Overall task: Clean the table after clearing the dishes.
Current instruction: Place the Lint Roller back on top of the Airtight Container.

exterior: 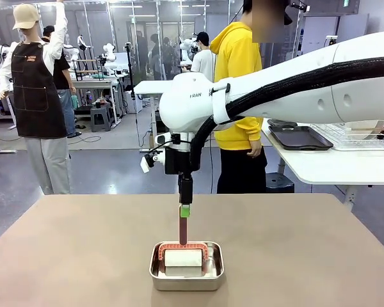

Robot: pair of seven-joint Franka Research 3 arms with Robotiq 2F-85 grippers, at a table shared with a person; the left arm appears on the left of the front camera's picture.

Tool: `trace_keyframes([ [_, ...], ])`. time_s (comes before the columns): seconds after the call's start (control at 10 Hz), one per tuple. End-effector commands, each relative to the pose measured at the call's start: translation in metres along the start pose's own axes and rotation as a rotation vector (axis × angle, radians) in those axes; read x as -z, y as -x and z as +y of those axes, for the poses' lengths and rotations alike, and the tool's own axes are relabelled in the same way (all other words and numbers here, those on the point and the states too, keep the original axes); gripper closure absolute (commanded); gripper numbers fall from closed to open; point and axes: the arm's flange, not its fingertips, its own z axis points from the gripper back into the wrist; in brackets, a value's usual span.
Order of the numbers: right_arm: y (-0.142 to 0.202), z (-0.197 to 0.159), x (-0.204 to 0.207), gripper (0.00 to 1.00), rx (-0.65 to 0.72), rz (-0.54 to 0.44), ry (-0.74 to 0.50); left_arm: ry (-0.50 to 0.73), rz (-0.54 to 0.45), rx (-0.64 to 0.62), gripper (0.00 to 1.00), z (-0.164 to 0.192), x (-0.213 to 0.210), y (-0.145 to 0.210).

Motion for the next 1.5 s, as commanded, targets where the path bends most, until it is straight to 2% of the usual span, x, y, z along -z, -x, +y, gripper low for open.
trace_keyframes([
  [0.0, -0.001, 0.001, 0.001, 0.0, -0.001, 0.001, -0.001, 0.002, 0.005, 0.0, 0.0, -0.002, -0.004, 0.003],
  [1.3, 0.0, -0.001, 0.001, 0.0, 0.0, -0.001, -0.001, 0.002, 0.005, 0.0, 0.0, -0.002, -0.004, 0.003],
  [1.4, 0.006, 0.001, -0.015, 0.0, 0.042, -0.084, -0.042, 0.002, 0.005, 0.0, 0.0, -0.002, -0.004, 0.003],
])
